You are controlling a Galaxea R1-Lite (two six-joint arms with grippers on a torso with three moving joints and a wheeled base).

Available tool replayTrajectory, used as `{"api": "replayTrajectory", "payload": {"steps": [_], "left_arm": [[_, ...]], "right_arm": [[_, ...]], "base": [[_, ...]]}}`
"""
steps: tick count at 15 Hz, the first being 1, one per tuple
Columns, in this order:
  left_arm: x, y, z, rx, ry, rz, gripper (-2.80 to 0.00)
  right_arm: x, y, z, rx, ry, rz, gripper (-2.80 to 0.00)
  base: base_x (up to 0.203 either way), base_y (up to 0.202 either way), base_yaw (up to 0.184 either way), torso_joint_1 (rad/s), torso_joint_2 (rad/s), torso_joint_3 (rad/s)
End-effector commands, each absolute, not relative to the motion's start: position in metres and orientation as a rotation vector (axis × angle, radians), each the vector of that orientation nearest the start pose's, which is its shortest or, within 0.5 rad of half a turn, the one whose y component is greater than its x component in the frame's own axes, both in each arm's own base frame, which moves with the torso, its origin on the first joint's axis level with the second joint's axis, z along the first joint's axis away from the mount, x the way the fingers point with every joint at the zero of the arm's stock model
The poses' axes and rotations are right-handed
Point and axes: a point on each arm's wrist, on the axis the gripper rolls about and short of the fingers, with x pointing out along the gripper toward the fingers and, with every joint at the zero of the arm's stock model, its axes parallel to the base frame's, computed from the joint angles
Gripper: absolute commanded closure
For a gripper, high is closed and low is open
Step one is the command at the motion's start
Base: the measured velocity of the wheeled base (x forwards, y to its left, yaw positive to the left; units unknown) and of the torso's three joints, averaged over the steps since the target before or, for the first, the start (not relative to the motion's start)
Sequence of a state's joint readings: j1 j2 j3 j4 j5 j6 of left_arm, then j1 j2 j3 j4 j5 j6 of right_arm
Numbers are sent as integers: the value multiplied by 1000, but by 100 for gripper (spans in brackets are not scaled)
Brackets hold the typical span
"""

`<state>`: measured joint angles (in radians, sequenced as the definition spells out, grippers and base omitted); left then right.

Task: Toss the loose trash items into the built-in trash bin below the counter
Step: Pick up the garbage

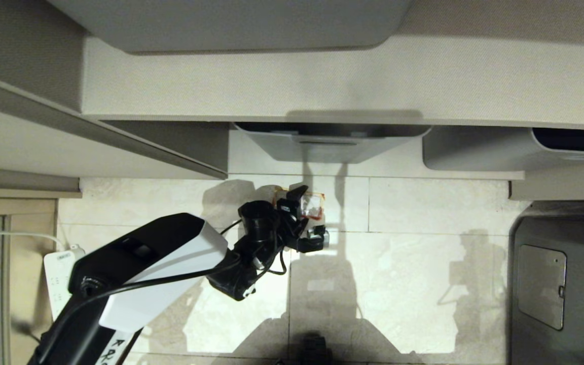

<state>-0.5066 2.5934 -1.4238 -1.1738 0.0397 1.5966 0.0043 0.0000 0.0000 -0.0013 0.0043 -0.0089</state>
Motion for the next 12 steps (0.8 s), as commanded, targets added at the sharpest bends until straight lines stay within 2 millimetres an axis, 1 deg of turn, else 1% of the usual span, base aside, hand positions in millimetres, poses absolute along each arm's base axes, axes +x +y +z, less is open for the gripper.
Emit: {"api": "replayTrajectory", "payload": {"steps": [1, 12], "left_arm": [[435, -239, 30, 1572, -345, -360, -280], [433, -242, 29, 1555, -333, -368, -280]], "right_arm": [[-23, 0, 76, -9, -3, 9, 0], [-23, 0, 76, -9, -3, 9, 0]], "base": [[0, 0, 0, 0, 0, 0], [0, 0, 0, 0, 0, 0]]}}
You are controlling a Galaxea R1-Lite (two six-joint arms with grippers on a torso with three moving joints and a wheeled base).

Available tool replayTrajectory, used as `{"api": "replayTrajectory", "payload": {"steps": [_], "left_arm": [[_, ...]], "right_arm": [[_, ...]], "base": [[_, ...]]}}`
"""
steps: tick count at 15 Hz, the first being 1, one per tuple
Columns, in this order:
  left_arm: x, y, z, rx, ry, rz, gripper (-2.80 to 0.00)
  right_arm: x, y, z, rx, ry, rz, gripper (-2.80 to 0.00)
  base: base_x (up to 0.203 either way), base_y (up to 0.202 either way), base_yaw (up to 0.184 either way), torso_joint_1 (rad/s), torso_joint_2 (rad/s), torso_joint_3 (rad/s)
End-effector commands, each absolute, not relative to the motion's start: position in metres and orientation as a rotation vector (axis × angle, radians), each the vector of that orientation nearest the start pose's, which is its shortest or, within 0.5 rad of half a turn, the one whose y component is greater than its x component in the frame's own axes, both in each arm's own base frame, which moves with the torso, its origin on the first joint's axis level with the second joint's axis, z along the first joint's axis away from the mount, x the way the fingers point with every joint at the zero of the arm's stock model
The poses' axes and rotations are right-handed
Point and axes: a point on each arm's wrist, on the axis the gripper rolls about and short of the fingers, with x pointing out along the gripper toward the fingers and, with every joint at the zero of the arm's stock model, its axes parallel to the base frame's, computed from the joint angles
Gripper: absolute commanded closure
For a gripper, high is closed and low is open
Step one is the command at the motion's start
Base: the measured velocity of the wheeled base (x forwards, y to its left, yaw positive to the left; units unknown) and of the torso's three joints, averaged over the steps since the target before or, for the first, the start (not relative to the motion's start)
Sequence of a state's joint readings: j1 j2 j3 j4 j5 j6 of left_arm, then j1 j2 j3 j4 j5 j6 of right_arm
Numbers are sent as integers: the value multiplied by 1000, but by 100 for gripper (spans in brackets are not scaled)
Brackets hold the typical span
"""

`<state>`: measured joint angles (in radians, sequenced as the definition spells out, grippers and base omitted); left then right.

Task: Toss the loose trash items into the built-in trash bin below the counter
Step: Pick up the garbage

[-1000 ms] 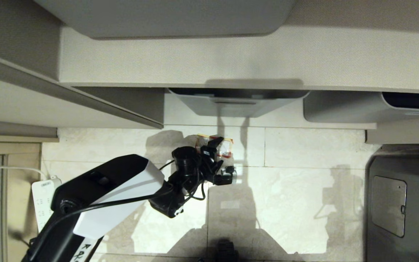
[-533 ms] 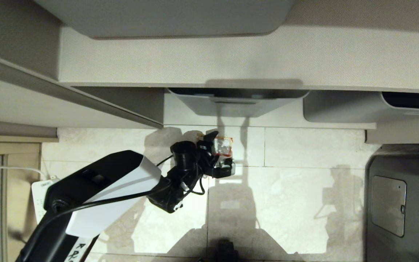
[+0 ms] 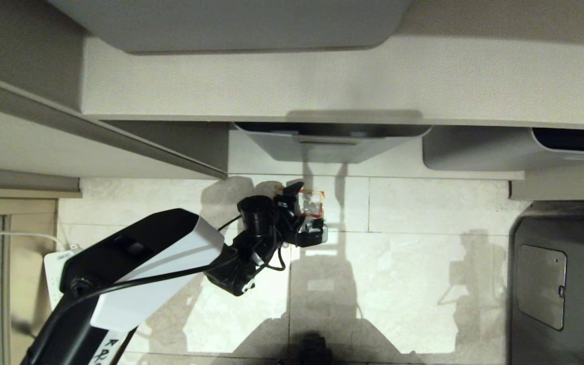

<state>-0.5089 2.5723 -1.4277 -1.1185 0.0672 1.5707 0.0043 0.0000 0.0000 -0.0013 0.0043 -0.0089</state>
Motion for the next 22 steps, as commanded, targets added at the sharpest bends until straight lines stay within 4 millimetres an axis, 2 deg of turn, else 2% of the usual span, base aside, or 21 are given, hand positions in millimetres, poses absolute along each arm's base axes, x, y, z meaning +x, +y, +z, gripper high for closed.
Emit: {"api": "replayTrajectory", "payload": {"steps": [1, 4, 5, 15, 18, 22], "left_arm": [[433, -242, 29, 1557, -333, -367, -280], [433, -242, 28, 1561, -332, -370, -280], [432, -243, 27, 1562, -333, -371, 0], [433, -242, 25, 1565, -306, -353, 0], [433, -243, 37, 1553, -330, -330, 0], [438, -245, 66, 1525, -393, -262, 0]], "right_arm": [[-23, 0, 76, -9, -3, 9, 0], [-23, 0, 76, -8, -3, 9, 0], [-23, 0, 76, -8, -2, 9, 0], [-23, 0, 76, -8, -3, 9, 0], [-23, 0, 76, -8, -3, 9, 0], [-23, 0, 76, -8, -3, 9, 0]], "base": [[0, 0, 0, 0, 0, 0], [0, 0, 0, 0, 0, 0], [0, 0, 0, 0, 0, 0], [0, 0, 0, 0, 0, 0], [0, 0, 0, 0, 0, 0], [0, 0, 0, 0, 0, 0]]}}
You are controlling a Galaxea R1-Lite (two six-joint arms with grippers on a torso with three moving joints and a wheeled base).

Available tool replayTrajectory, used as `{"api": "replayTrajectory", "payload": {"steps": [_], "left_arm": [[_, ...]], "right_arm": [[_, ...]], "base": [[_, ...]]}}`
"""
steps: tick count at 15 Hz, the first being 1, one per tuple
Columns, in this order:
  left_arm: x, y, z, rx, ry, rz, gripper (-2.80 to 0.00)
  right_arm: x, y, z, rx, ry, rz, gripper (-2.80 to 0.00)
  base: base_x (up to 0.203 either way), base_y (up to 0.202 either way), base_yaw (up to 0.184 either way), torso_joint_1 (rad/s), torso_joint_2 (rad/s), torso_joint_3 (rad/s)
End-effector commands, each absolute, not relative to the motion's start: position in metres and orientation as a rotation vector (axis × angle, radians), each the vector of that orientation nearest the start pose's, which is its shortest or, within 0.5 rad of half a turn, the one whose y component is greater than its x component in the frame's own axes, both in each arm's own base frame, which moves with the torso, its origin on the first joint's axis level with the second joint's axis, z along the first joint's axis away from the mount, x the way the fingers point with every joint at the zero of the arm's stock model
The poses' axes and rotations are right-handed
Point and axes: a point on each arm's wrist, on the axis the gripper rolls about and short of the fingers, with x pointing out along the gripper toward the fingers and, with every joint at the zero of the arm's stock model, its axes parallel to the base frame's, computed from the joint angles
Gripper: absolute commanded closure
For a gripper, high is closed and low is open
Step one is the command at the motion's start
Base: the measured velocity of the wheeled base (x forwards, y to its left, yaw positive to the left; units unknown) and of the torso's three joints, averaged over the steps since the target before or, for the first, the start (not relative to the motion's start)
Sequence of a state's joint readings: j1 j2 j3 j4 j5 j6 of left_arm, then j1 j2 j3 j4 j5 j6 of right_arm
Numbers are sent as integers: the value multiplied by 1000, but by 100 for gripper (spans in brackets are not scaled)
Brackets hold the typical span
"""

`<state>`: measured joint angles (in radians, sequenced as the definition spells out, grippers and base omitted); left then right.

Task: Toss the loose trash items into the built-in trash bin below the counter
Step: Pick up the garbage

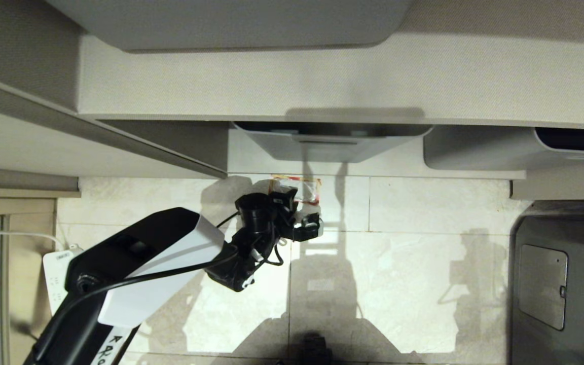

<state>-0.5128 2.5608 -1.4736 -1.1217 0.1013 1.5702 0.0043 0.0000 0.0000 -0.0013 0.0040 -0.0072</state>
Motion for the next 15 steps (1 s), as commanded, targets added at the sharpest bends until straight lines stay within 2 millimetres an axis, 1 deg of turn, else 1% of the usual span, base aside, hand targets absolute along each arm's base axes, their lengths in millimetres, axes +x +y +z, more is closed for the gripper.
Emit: {"api": "replayTrajectory", "payload": {"steps": [1, 3, 5, 6, 9, 12, 13, 15], "left_arm": [[436, -245, 72, 1518, -401, -254, 0], [425, -243, 78, 1495, -390, -279, 0], [408, -241, 84, 1477, -368, -320, 0], [399, -241, 87, 1437, -353, -345, 0], [387, -241, 96, 1401, -355, -361, 0], [360, -239, 92, 1351, -304, -442, 0], [354, -239, 94, 1340, -300, -454, 0], [352, -239, 96, 1338, -302, -454, 0]], "right_arm": [[-23, 0, 76, -8, -3, 9, 0], [-23, 0, 76, -8, -2, 9, 0], [-23, 0, 76, -8, -2, 9, 0], [-23, 0, 76, -8, -2, 10, 0], [-23, 0, 76, -8, -3, 9, 0], [-23, 0, 76, -8, -2, 9, 0], [-23, 0, 76, -8, -3, 9, 0], [-23, 0, 76, -8, -2, 9, 0]], "base": [[0, 0, 0, 0, 0, 0], [0, 0, 0, 0, 0, 0], [0, 0, 0, 0, 0, 0], [0, 0, 0, 0, 0, 0], [0, 0, 0, 0, 0, 0], [0, 0, 0, 0, 0, 0], [0, 0, 0, 0, 0, 0], [0, 0, 0, 0, 0, 0]]}}
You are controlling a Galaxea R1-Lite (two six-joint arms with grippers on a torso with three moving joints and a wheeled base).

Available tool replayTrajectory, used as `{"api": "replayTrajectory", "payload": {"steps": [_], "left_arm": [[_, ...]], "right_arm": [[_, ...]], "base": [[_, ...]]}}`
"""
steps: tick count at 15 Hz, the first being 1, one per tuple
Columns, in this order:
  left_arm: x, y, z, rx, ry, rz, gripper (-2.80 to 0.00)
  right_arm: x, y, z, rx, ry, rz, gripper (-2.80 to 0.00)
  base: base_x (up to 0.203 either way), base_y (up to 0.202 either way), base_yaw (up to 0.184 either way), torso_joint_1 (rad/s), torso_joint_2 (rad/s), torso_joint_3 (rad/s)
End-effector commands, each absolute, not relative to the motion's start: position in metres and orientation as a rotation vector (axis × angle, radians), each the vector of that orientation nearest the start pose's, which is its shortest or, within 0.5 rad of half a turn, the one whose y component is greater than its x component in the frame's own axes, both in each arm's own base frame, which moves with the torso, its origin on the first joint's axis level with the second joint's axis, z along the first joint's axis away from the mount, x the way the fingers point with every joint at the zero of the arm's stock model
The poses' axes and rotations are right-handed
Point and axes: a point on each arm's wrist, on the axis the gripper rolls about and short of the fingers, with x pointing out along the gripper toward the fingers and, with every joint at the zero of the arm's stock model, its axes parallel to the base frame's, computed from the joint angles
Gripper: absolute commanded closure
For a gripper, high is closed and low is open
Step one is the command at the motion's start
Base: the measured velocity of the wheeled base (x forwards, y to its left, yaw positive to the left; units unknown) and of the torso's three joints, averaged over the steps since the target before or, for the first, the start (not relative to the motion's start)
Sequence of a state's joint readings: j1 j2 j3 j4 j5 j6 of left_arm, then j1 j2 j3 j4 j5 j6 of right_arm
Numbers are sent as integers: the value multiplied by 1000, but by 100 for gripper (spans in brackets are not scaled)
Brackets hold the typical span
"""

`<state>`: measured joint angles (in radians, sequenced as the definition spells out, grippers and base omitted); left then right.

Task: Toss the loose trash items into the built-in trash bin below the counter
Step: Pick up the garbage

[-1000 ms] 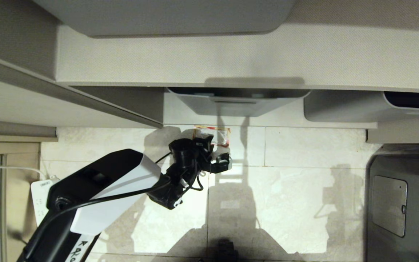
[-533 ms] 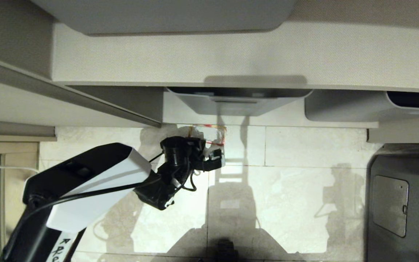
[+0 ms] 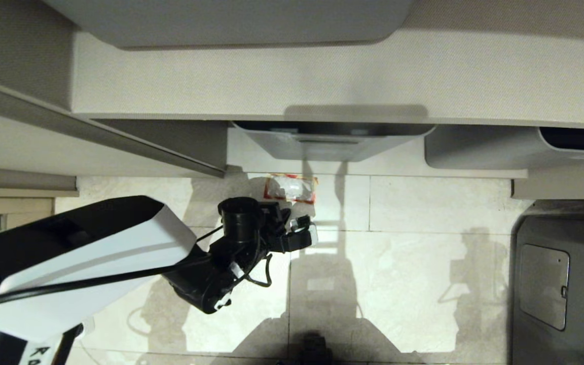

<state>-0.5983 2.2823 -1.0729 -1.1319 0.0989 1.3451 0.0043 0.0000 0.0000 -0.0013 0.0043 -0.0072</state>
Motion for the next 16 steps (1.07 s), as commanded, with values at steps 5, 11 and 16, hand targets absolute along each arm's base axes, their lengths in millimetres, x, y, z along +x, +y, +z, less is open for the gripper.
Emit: {"api": "replayTrajectory", "payload": {"steps": [5, 11, 16], "left_arm": [[353, -237, 92, 1340, -290, -458, 0], [352, -235, 87, 1350, -276, -468, -280], [349, -233, 82, 1353, -332, -435, -280]], "right_arm": [[-23, 0, 76, -8, -2, 9, 0], [-23, 0, 76, -8, -3, 9, 0], [-23, 0, 76, -8, -2, 10, 0]], "base": [[0, 0, 0, 0, 0, 0], [0, 0, 0, 0, 0, 0], [0, 0, 0, 0, 0, 0]]}}
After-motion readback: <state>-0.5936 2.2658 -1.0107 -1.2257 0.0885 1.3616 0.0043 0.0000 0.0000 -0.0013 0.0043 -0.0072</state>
